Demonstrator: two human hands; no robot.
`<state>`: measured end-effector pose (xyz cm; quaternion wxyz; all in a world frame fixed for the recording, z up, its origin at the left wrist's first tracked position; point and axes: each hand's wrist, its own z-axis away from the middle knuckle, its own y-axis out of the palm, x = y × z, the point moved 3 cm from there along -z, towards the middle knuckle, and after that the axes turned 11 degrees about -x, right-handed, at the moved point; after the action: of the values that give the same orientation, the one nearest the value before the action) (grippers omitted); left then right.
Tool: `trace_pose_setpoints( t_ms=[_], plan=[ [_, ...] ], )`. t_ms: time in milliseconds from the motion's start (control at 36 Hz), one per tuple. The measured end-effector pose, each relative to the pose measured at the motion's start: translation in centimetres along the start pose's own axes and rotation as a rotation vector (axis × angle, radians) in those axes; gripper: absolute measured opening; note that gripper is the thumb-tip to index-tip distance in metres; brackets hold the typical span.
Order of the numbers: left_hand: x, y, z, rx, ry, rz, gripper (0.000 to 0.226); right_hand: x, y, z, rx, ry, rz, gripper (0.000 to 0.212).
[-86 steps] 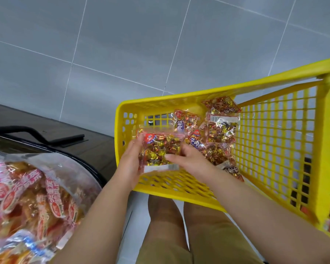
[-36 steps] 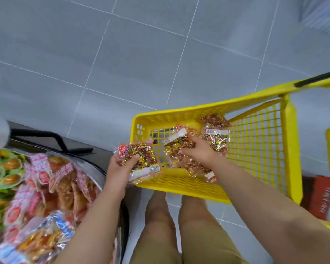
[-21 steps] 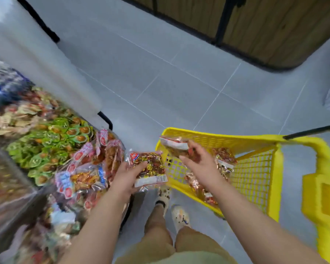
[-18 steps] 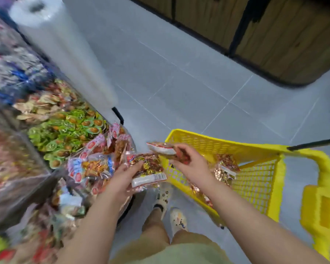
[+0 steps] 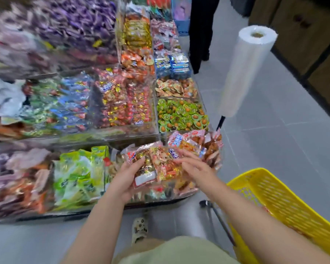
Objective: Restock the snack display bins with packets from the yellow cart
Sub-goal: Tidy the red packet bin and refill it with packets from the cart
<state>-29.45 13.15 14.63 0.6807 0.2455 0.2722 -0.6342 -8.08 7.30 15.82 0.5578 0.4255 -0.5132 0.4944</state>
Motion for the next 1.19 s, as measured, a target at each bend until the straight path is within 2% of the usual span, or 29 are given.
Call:
trace_pose_setpoints(
  t_ms=[56,167,222,333,417,444,500,611,667,750,833,889,1056,1111,1167,1194],
  plan=[
    [-0.5,-2.5,-0.5,-0.017,0.016,0.033,0.074,0.2,2.5,-1.4,-0.085,0.038,-0.045,0.021],
    [-2.1,-7.2,-1.8,-0.038,0.073,0.077,0.051,0.1,7.8,-4.0,-0.096,0.179,-0.086,0.054],
    [-3.4,-9.7,-2.8,-0.065,0.094,0.064,0.039,0.0,10.6,-5.4,-0.124,0.319,-0.125,0.061],
    [-6.4,-14.3,-5.3,-0.057,0.147,0.031,0.024,0.3,16.5,-7.7,-0.145,0.569,-0.305,0.031],
    [-8.8,-17.2,-7.0,-0.024,0.160,0.019,0.048,0.7,20.3,-9.3,-0.137,0.608,-0.407,0.017],
    [-9.7,-18.0,-7.6,-0.007,0.158,0.017,0.058,1.0,21.2,-9.8,-0.147,0.608,-0.446,0.018],
    [-11.3,-19.3,-8.7,0.008,0.160,0.025,0.061,1.5,22.4,-10.8,-0.161,0.592,-0.542,0.028],
    [-14.1,-20.7,-10.4,-0.015,0.189,0.027,0.033,2.9,23.4,-11.8,-0.136,0.578,-0.627,0.052],
    [-15.1,-20.8,-11.3,-0.024,0.196,0.007,0.025,3.3,23.4,-11.9,-0.175,0.585,-0.562,0.046],
    [-16.3,-20.6,-12.3,-0.013,0.227,-0.028,0.027,3.6,22.8,-12.8,-0.272,0.566,-0.532,0.027],
    [-17.1,-20.5,-13.1,-0.021,0.255,-0.034,0.047,3.6,21.9,-14.4,-0.400,0.536,-0.562,0.011],
    [-17.5,-20.3,-13.6,-0.025,0.243,-0.048,0.062,3.5,21.2,-15.7,-0.429,0.504,-0.539,0.007],
    [-19.8,-19.3,-14.5,-0.052,0.256,-0.047,0.064,4.9,19.2,-20.6,-0.454,0.404,-0.378,0.006],
    [-20.6,-19.2,-15.0,-0.070,0.273,-0.057,0.065,6.0,18.3,-22.9,-0.502,0.351,-0.268,0.013],
    [-21.4,-19.2,-15.3,-0.075,0.308,-0.057,0.069,7.2,17.5,-25.5,-0.531,0.272,-0.126,0.007],
    [-21.9,-19.3,-15.5,-0.080,0.321,-0.057,0.079,7.7,17.3,-26.9,-0.538,0.233,-0.030,0.004]
  ],
)
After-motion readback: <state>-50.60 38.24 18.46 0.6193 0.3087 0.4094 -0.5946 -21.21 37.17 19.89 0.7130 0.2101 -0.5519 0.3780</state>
